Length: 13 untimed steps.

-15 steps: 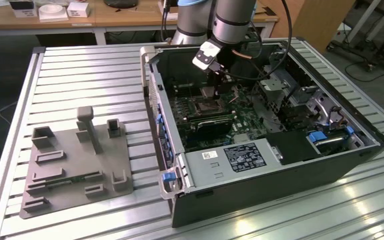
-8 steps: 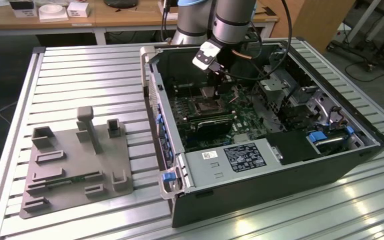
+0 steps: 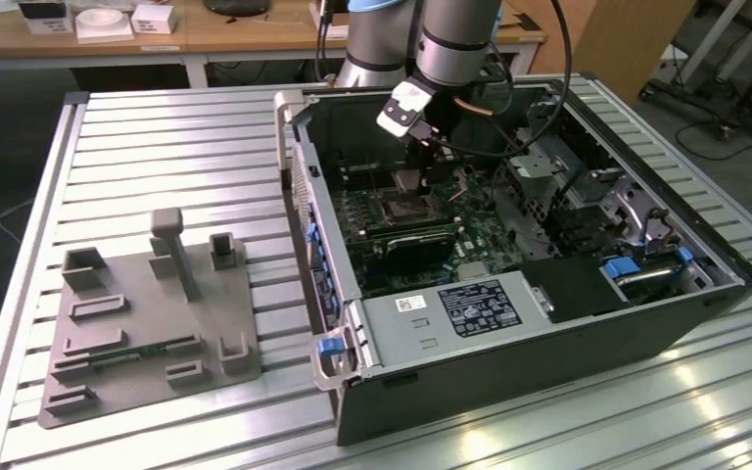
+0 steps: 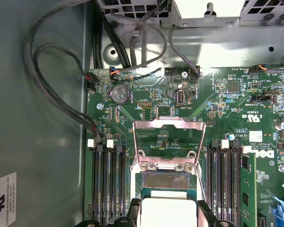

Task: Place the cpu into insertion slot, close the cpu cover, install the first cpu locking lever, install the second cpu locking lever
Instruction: 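Place the cpu into insertion slot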

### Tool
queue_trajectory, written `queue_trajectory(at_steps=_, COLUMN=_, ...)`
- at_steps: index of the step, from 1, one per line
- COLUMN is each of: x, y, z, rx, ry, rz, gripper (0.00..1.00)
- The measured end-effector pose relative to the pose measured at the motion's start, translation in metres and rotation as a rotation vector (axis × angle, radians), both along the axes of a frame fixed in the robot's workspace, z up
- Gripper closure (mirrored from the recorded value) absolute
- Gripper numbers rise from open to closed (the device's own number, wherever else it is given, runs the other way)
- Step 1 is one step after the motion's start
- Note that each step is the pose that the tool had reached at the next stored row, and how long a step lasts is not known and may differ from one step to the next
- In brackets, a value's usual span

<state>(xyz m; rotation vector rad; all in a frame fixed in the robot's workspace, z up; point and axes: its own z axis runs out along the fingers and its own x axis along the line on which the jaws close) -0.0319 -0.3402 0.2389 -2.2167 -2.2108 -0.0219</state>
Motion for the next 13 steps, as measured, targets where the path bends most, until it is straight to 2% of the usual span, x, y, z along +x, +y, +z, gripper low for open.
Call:
queue_trajectory(at_steps=4, x=0.000, y=0.0000, z=-0.0017, rx=0.0001, ry=0.0019, rz=0.000, gripper=0.46)
queue_trajectory(at_steps=13, x=0.000, y=0.0012, z=-0.0170, rx=0.0000, ry=0.0025, rz=0.000, gripper=0.46)
